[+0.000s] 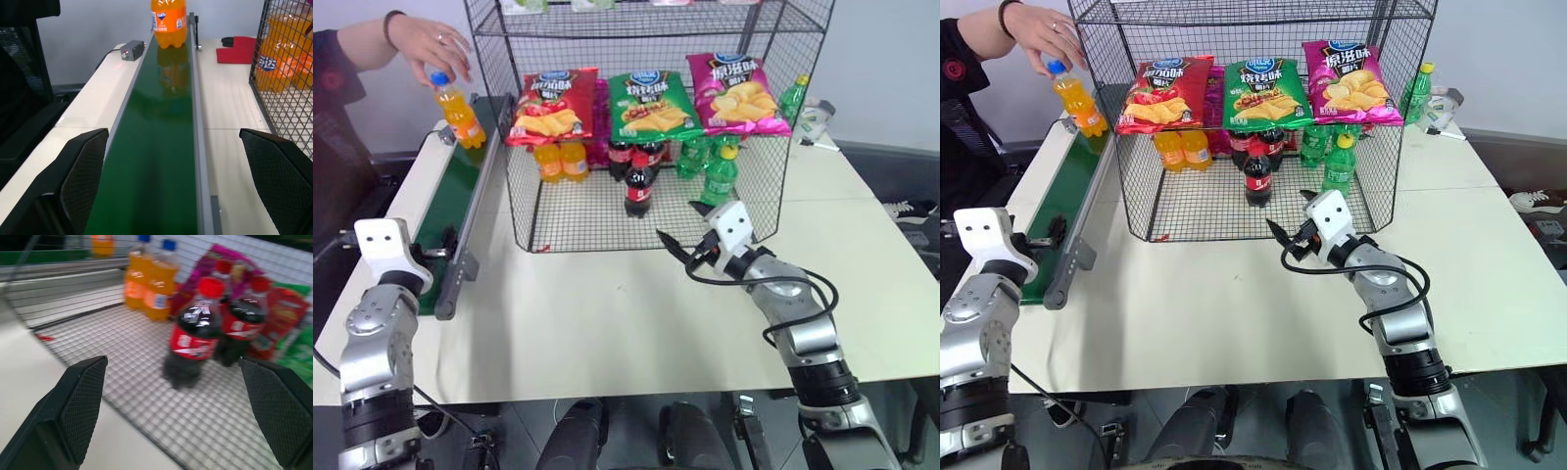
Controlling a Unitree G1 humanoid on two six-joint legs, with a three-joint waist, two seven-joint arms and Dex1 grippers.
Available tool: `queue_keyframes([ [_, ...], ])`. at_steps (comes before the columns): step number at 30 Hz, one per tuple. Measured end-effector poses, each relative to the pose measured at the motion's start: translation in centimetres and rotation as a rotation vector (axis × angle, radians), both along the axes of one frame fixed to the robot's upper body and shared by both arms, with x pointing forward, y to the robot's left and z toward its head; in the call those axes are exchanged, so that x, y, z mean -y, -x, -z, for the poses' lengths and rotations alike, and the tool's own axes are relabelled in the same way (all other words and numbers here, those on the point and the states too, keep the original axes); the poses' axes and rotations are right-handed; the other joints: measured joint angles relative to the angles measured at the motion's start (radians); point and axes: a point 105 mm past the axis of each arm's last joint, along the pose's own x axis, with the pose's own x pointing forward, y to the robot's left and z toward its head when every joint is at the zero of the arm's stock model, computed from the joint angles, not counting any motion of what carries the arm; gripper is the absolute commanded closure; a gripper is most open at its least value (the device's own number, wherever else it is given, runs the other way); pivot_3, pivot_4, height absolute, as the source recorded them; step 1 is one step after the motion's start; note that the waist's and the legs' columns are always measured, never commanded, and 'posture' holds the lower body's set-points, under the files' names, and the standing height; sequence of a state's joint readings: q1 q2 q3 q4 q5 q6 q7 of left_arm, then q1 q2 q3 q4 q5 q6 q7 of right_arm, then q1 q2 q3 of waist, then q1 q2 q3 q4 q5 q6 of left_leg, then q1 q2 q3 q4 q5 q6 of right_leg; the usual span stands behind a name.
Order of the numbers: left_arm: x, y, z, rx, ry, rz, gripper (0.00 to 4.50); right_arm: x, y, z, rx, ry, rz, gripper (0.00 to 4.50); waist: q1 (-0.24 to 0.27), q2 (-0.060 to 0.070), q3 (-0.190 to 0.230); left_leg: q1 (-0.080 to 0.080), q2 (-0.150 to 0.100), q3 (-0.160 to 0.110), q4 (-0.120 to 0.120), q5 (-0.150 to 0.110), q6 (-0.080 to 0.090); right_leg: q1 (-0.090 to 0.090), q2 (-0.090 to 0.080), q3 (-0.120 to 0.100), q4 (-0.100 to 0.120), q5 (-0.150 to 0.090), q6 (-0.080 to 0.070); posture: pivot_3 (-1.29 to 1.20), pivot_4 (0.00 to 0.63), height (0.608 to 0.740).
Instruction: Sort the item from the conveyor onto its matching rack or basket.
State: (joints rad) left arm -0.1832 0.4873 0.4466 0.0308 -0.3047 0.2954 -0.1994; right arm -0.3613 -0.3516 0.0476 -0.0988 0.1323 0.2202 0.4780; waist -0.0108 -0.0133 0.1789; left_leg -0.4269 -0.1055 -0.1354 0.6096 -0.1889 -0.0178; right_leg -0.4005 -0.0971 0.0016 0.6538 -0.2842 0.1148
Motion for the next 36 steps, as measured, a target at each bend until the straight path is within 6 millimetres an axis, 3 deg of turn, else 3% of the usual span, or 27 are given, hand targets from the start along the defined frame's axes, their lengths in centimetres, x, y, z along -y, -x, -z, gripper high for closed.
queue_keyframes([
  [6, 0.0, -0.4, -0.3, 0.021, -0.001, -0.002, 0.01, 0.8, -0.4, 0.5, -0.043, 0.009, 0.003, 0.00, 0.000, 0.000, 0.000, 0.000, 0.000, 0.000, 0.000, 0.000, 0.000, 0.002, 0.000, 0.000, 0.000, 0.000, 0.000, 0.00, 0.150, 0.740],
  [19, -0.5, -0.5, 0.2, 0.019, 0.002, -0.022, 0.01, 0.3, 0.0, 0.9, -0.087, -0.006, -0.070, 0.00, -0.001, 0.000, 0.000, 0.000, 0.000, 0.000, 0.000, 0.000, 0.000, 0.003, 0.000, 0.000, 0.000, 0.000, 0.000, 0.00, 0.150, 0.740],
  [36, -0.7, -0.4, 0.0, 0.021, -0.012, -0.012, 0.01, -2.3, 4.8, 0.2, -0.180, -0.109, -0.377, 0.00, 0.000, 0.000, 0.000, 0.000, 0.000, 0.000, 0.000, 0.000, 0.000, 0.003, 0.000, 0.000, 0.000, 0.000, 0.000, 0.00, 0.150, 0.740],
])
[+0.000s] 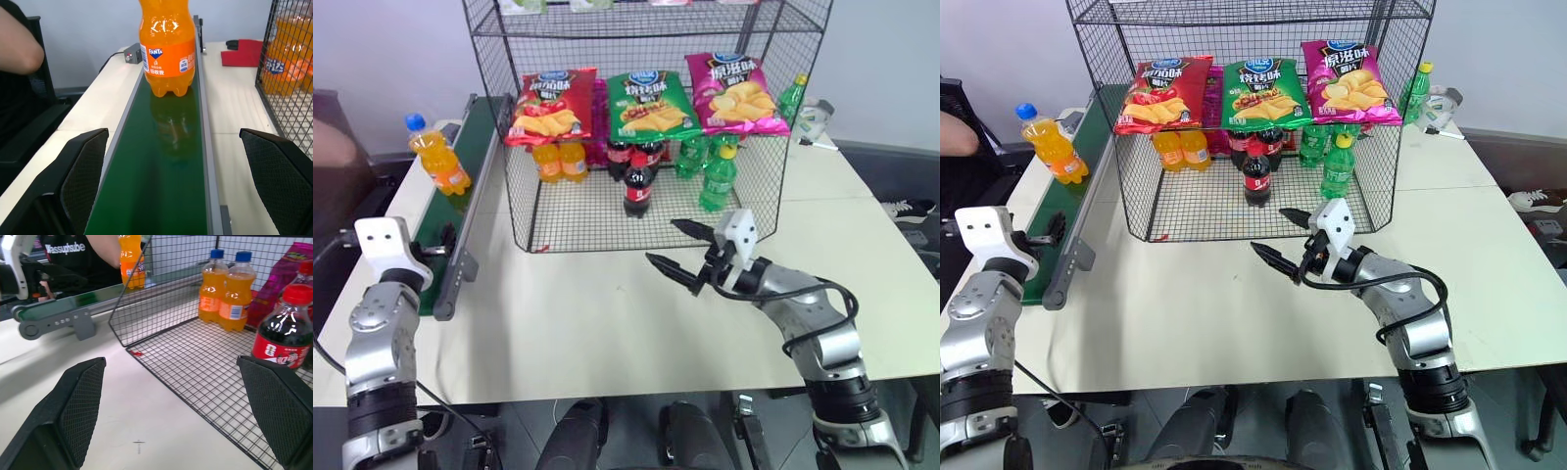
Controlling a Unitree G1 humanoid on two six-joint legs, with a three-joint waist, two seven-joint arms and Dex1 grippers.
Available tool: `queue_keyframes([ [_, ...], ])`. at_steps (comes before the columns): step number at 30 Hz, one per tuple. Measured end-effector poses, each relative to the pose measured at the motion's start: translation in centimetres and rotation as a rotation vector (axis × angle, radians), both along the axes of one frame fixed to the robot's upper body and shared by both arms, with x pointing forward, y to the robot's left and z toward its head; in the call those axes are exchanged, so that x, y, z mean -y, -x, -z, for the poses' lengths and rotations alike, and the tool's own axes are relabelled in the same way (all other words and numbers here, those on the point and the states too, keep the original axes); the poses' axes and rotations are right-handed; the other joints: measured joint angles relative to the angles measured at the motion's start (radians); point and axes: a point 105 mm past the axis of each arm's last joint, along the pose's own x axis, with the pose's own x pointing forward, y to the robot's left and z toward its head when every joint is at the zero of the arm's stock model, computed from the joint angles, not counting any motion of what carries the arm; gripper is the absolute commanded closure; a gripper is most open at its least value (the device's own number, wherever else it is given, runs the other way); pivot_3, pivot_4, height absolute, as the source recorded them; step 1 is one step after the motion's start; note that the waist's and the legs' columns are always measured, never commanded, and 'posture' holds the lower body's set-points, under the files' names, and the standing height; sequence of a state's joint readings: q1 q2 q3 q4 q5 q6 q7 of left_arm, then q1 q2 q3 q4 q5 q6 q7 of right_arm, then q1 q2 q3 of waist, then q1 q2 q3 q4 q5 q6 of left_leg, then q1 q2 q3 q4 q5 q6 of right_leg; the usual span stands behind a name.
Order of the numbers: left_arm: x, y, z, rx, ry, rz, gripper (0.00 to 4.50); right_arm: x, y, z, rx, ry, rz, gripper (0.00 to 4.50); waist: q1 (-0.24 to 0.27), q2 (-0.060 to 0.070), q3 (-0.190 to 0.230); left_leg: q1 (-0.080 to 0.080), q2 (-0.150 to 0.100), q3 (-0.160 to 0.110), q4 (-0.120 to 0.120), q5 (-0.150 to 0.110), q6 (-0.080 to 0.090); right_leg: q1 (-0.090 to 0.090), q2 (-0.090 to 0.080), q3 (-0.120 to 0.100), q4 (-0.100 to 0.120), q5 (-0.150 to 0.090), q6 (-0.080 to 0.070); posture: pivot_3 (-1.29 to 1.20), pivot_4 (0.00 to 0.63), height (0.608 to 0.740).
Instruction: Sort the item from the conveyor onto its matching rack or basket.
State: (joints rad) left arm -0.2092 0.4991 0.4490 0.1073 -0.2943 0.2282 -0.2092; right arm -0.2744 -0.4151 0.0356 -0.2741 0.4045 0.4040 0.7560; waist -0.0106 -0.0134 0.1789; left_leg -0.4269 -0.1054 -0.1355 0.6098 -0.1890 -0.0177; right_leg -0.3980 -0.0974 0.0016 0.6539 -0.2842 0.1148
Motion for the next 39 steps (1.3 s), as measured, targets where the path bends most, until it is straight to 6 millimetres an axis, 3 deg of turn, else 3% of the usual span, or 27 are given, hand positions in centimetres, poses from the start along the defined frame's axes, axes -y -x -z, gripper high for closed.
queue_keyframes([
  [9, -2.0, 1.0, -1.5, 0.065, 0.010, -0.055, 0.01, -0.4, 0.1, 0.4, -0.010, 0.015, -0.007, 0.00, 0.000, 0.000, 0.000, 0.000, 0.000, 0.000, 0.000, 0.000, 0.000, -0.003, 0.000, 0.000, 0.000, 0.000, 0.000, 0.00, 0.150, 0.740],
  [34, -2.0, 1.2, -2.5, 0.094, -0.005, -0.011, 0.01, -0.9, -0.1, 0.6, -0.005, 0.030, -0.016, 0.00, 0.000, 0.000, 0.000, 0.000, 0.000, 0.000, 0.000, 0.000, 0.000, -0.003, 0.000, 0.000, 0.000, 0.000, 0.000, 0.00, 0.150, 0.740],
  [37, -1.9, 1.2, -2.4, 0.092, -0.003, -0.005, 0.86, -1.0, -0.1, 0.6, -0.006, 0.030, -0.018, 0.00, 0.000, 0.000, 0.000, 0.000, 0.000, 0.000, 0.000, 0.000, 0.000, -0.003, 0.000, 0.000, 0.000, 0.000, 0.000, 0.00, 0.150, 0.740],
  [39, -1.7, 1.2, -2.5, 0.098, 0.002, 0.009, 1.86, -1.0, -0.1, 0.7, -0.006, 0.029, -0.019, 0.00, 0.000, 0.000, 0.000, 0.000, 0.000, 0.000, 0.000, 0.000, 0.000, -0.003, 0.000, 0.000, 0.000, 0.000, 0.000, 0.00, 0.150, 0.740],
])
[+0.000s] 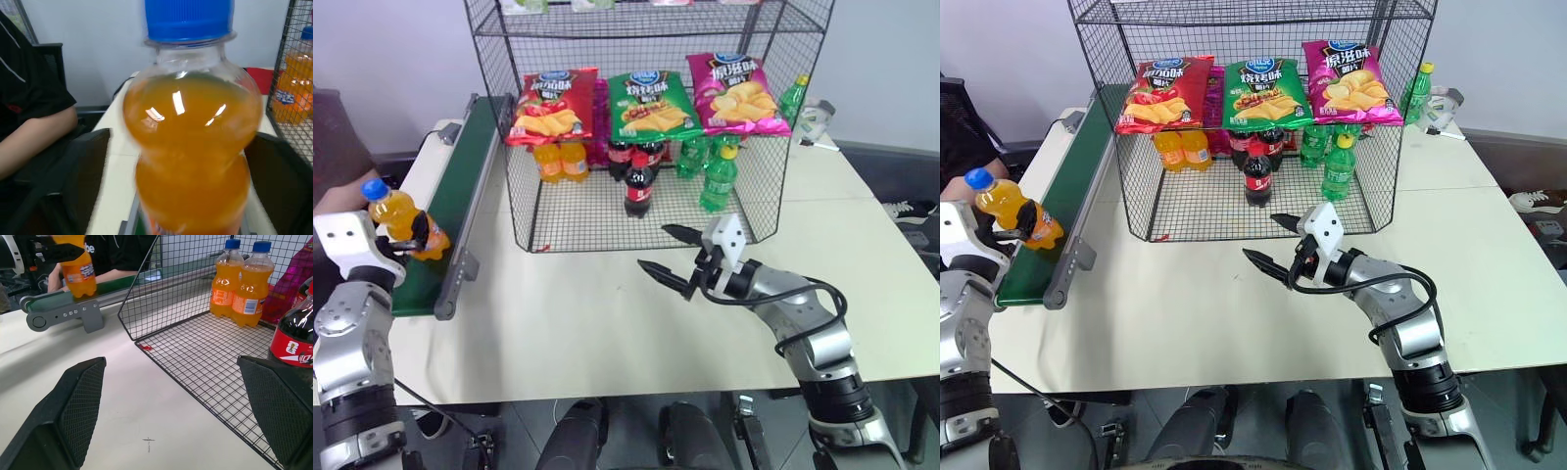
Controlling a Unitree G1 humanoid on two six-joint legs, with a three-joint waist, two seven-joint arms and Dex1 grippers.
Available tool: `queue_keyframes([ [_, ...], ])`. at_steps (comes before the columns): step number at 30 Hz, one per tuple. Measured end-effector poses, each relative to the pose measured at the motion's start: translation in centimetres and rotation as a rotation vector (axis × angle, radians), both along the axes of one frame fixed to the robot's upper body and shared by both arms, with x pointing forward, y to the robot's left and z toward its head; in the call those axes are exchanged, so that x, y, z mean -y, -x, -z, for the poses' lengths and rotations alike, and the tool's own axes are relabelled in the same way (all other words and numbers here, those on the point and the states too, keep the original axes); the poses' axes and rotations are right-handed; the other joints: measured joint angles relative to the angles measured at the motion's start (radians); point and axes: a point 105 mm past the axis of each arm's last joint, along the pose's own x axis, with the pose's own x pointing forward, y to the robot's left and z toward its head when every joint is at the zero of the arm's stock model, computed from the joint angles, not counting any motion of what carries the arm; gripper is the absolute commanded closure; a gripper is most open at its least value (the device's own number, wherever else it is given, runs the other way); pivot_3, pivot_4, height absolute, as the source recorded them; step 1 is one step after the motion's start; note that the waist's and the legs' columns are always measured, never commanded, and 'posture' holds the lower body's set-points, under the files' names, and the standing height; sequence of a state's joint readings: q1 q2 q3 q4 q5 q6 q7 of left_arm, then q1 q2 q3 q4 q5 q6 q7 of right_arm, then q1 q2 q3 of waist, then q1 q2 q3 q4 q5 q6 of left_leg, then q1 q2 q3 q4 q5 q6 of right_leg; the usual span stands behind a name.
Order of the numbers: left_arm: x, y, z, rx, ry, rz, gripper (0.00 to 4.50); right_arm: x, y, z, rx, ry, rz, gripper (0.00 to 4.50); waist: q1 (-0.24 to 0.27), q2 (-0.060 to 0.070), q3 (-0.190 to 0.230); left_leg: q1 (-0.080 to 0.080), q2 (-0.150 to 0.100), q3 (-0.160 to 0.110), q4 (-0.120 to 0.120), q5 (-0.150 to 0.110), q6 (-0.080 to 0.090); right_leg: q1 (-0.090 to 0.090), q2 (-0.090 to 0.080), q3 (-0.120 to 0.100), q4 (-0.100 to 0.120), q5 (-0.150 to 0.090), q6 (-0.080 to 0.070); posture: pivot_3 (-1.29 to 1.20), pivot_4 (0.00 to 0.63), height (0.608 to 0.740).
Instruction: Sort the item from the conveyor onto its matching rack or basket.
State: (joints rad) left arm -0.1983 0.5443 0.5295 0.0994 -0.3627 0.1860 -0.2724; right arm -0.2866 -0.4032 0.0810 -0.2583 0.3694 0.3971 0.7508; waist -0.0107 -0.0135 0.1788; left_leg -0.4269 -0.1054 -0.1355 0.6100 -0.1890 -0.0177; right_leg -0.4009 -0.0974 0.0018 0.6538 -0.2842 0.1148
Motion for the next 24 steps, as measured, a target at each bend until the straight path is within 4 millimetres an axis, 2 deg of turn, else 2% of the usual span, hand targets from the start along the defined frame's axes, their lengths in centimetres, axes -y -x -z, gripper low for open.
queue_keyframes([
  [1, 0.1, 0.0, 0.0, 0.001, -0.001, 0.003, 2.22, 0.0, 0.0, 0.0, 0.000, 0.000, -0.001, 0.00, 0.000, 0.000, 0.000, 0.000, 0.000, 0.000, 0.000, 0.000, 0.000, 0.000, 0.000, 0.000, 0.000, 0.000, 0.000, 0.00, 0.150, 0.740],
  [11, 0.3, 0.1, -0.2, 0.000, 0.015, 0.016, 2.22, -0.1, 0.0, 0.0, 0.001, -0.001, -0.001, 0.00, 0.003, 0.000, 0.000, 0.000, 0.000, 0.000, 0.000, 0.000, 0.000, 0.000, 0.000, 0.000, 0.000, 0.000, 0.000, 0.00, 0.150, 0.740],
  [14, 0.8, -0.5, -1.9, 0.039, 0.022, 0.056, 2.22, -0.1, 0.0, -0.1, 0.005, 0.001, -0.004, 0.00, 0.004, -0.002, 0.000, -0.001, 0.000, -0.001, 0.001, 0.000, 0.000, 0.000, 0.000, -0.001, 0.000, 0.000, 0.000, 0.00, 0.150, 0.740],
  [18, 3.2, -0.9, -7.3, 0.163, -0.040, 0.178, 2.22, 0.0, -0.2, -0.5, 0.018, 0.006, -0.003, 0.00, 0.002, -0.003, 0.000, -0.001, 0.000, 0.000, 0.001, 0.000, 0.000, 0.000, 0.000, -0.001, -0.001, 0.000, 0.000, 0.00, 0.150, 0.740],
  [19, 4.5, -0.8, -8.6, 0.186, -0.059, 0.242, 2.22, 0.2, -0.3, -0.5, 0.020, 0.008, 0.003, 0.00, 0.001, -0.003, 0.000, -0.001, 0.000, 0.000, 0.000, 0.000, 0.000, 0.000, 0.000, -0.001, -0.001, 0.000, 0.000, 0.00, 0.150, 0.740],
  [21, 7.2, -0.9, -9.5, 0.188, -0.081, 0.366, 2.22, 0.4, -0.4, -0.7, 0.025, 0.009, 0.011, 0.00, 0.000, -0.002, 0.000, -0.001, 0.000, 0.000, 0.000, 0.000, 0.000, 0.002, 0.000, 0.000, -0.001, 0.000, 0.000, 0.00, 0.150, 0.740],
  [24, 11.4, -1.1, -8.6, 0.133, -0.062, 0.552, 2.22, 0.6, -0.5, -0.9, 0.031, 0.011, 0.017, 0.00, -0.001, -0.002, 0.000, -0.001, 0.000, 0.000, 0.000, 0.000, 0.000, 0.004, 0.000, 0.000, 0.000, 0.000, 0.000, 0.00, 0.150, 0.740],
])
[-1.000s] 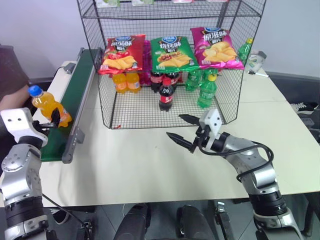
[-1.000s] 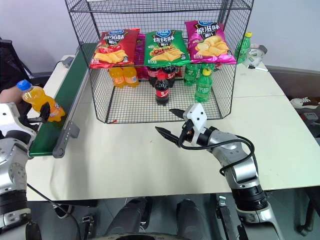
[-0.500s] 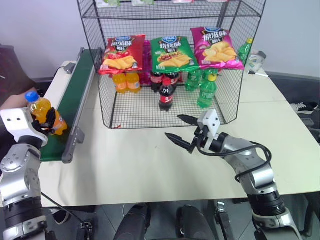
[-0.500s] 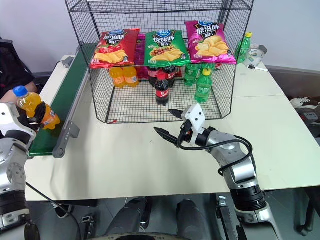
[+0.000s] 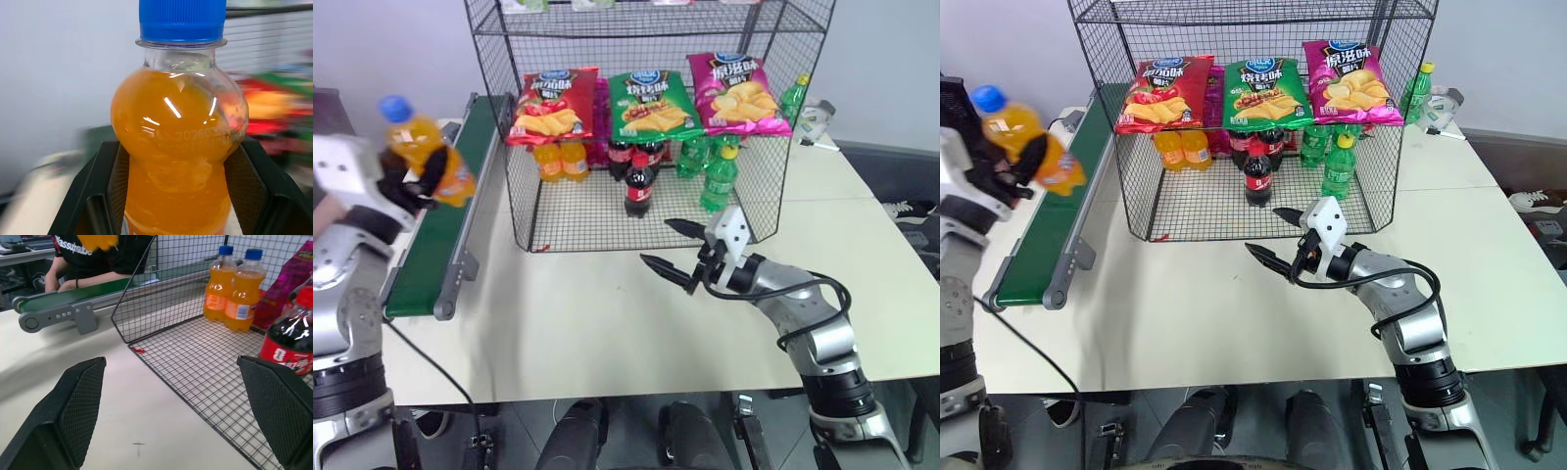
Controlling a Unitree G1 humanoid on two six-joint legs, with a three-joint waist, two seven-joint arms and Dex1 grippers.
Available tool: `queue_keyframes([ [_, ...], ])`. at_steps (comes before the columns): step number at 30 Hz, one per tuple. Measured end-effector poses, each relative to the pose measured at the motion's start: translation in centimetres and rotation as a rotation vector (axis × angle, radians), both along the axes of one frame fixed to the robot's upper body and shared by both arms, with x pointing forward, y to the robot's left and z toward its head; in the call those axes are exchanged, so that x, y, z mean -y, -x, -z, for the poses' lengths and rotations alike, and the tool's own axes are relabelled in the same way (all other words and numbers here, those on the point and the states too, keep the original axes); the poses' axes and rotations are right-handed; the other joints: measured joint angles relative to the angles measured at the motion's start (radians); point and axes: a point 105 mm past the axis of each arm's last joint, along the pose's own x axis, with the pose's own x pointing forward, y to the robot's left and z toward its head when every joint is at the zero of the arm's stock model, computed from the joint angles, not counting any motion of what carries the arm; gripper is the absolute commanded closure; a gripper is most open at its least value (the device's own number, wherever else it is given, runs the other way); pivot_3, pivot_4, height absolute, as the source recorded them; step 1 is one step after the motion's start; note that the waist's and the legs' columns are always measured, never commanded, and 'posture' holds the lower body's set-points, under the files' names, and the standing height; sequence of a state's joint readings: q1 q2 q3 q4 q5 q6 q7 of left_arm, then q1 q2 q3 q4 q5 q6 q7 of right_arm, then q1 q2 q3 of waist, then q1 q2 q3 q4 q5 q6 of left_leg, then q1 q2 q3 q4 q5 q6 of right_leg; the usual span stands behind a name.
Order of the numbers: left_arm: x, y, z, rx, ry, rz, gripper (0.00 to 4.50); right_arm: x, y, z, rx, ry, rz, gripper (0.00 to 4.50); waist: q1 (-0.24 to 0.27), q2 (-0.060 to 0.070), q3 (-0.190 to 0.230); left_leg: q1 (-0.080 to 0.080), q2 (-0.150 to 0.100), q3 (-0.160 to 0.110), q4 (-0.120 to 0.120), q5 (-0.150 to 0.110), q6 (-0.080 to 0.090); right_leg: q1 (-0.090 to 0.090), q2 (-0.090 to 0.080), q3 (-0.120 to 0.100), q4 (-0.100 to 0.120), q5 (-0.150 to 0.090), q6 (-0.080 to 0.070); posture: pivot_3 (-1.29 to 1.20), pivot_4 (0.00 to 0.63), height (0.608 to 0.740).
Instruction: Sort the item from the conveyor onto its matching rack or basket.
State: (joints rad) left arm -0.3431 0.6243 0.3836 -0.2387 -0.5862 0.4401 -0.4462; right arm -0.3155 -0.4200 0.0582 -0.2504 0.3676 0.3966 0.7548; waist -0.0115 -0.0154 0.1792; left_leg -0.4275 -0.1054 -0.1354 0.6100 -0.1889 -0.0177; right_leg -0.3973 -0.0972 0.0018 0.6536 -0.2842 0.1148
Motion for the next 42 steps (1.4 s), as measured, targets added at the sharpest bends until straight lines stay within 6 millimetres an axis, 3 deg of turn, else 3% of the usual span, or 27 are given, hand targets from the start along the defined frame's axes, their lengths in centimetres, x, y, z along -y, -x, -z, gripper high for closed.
queue_keyframes([
  [8, 5.3, -1.8, 6.1, -0.194, 0.011, 0.071, 2.22, 0.4, -0.1, -0.1, 0.006, 0.002, 0.016, 0.00, 0.001, 0.000, 0.000, 0.000, 0.000, 0.000, 0.000, 0.000, 0.000, 0.000, 0.000, 0.001, 0.000, 0.000, 0.000, 0.00, 0.150, 0.740],
  [13, 6.0, -5.0, 9.5, -0.250, 0.064, -0.091, 2.22, 0.5, -0.2, -0.1, 0.013, 0.004, 0.026, 0.00, 0.006, 0.000, 0.000, 0.000, -0.001, 0.000, 0.001, 0.000, 0.000, 0.001, 0.000, -0.001, 0.000, 0.000, 0.000, 0.00, 0.150, 0.740],
  [19, 9.8, -8.7, 12.6, -0.275, 0.072, -0.093, 2.22, 0.3, -0.3, -0.4, 0.029, 0.000, 0.030, 0.00, 0.023, 0.000, 0.000, 0.000, -0.002, 0.001, 0.003, 0.000, 0.000, 0.001, 0.001, -0.001, 0.001, 0.000, 0.001, 0.00, 0.150, 0.740],
  [26, 10.8, -10.8, 12.0, -0.219, 0.077, -0.084, 2.22, 0.5, -0.3, 0.0, 0.018, -0.003, 0.053, 0.00, 0.020, 0.000, 0.000, 0.000, -0.001, 0.001, 0.002, 0.000, 0.000, 0.000, 0.001, -0.002, 0.002, 0.000, 0.001, 0.00, 0.150, 0.740],
  [33, 9.7, -11.3, 12.8, -0.207, 0.068, -0.138, 2.22, 0.7, -0.3, 0.2, 0.015, -0.005, 0.070, 0.00, 0.021, 0.000, 0.000, 0.000, -0.002, 0.001, 0.003, 0.000, 0.000, 0.000, 0.001, -0.002, 0.002, 0.000, 0.001, 0.00, 0.150, 0.740],
  [37, 9.3, -11.3, 12.7, -0.197, 0.081, -0.139, 0.31, 0.7, -0.3, 0.1, 0.021, -0.007, 0.071, 0.00, 0.021, 0.000, 0.000, 0.000, -0.002, 0.001, 0.003, 0.000, 0.000, 0.000, 0.001, -0.002, 0.002, 0.000, 0.001, 0.00, 0.150, 0.740],
  [38, 9.2, -11.3, 12.5, -0.188, 0.083, -0.138, 0.06, 0.7, -0.3, 0.1, 0.021, -0.007, 0.071, 0.00, 0.021, 0.000, 0.000, 0.000, -0.002, 0.001, 0.003, 0.000, 0.000, 0.000, 0.001, -0.002, 0.002, 0.000, 0.001, 0.00, 0.150, 0.740],
  [42, 9.3, -11.1, 11.3, -0.136, 0.082, -0.117, 0.06, 0.6, -0.3, 0.1, 0.023, -0.007, 0.069, 0.00, 0.021, 0.000, 0.000, 0.000, -0.002, 0.001, 0.003, 0.000, 0.000, 0.000, 0.001, -0.002, 0.003, 0.000, 0.001, 0.00, 0.150, 0.740],
])
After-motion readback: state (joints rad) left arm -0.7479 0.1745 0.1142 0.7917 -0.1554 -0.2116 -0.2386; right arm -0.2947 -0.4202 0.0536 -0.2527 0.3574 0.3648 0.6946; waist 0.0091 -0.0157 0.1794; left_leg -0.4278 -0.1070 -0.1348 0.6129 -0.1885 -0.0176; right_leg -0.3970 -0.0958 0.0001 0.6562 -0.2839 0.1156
